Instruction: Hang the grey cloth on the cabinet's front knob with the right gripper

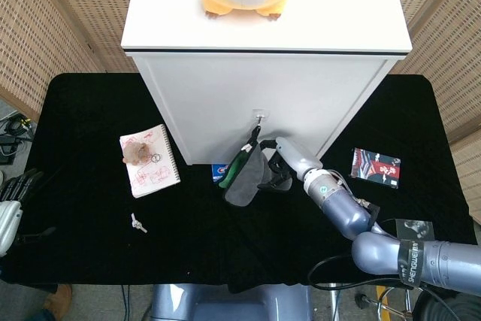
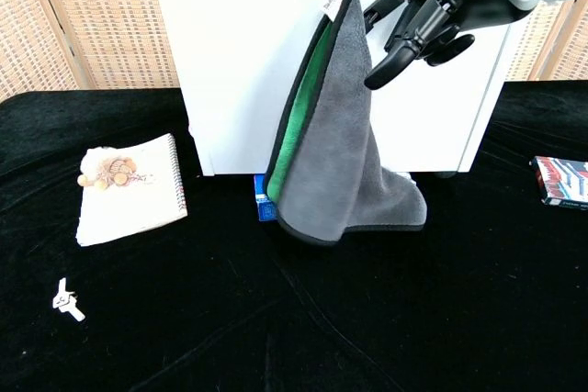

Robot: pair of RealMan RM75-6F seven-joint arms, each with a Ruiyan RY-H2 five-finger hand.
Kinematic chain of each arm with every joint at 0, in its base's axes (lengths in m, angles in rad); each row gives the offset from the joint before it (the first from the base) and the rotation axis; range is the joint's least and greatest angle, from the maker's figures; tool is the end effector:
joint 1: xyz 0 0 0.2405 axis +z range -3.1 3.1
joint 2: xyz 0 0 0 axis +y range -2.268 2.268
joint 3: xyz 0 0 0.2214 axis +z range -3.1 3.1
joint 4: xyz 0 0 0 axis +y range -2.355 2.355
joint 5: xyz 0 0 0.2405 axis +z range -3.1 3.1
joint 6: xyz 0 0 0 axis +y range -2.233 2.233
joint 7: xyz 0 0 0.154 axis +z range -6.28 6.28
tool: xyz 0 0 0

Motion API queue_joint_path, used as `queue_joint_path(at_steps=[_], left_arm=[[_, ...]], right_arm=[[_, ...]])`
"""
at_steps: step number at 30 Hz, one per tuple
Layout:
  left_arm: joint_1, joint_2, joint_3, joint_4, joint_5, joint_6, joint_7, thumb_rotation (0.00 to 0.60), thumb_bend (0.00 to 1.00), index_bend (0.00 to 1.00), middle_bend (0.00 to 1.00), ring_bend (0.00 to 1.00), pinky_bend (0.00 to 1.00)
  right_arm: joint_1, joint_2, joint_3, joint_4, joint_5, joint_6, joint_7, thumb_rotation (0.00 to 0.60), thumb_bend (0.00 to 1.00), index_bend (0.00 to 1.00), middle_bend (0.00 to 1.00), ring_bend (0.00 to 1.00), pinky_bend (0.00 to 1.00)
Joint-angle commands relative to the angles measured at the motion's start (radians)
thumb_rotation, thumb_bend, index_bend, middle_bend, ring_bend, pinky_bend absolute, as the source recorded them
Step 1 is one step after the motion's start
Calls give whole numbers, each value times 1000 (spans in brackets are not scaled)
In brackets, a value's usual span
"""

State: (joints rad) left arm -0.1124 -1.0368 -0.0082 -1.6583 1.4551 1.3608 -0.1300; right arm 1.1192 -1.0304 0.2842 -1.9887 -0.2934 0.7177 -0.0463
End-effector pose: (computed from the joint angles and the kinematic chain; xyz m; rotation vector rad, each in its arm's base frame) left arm -0.3043 0.1872 0.1159 -1.4014 -1.1017 -0.8655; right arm -0.0213 -0.3430 0.0320 1.6588 -1.7540 0.9935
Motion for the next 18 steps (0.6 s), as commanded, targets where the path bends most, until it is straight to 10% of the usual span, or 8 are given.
queue_joint_path(at_steps=[1,18], left_arm=[[0,0,0,0,0,0,0,600,0,0,0,0,0],[0,0,3,-6,8,3,5,600,0,0,0,0,0]], right_arm=[[-7,8,-2,-8,-13,3,5,600,36,421,1000,1000,1000],[-165,168,-47,-113,-245,-13,49,600,34,451,1000,1000,1000]])
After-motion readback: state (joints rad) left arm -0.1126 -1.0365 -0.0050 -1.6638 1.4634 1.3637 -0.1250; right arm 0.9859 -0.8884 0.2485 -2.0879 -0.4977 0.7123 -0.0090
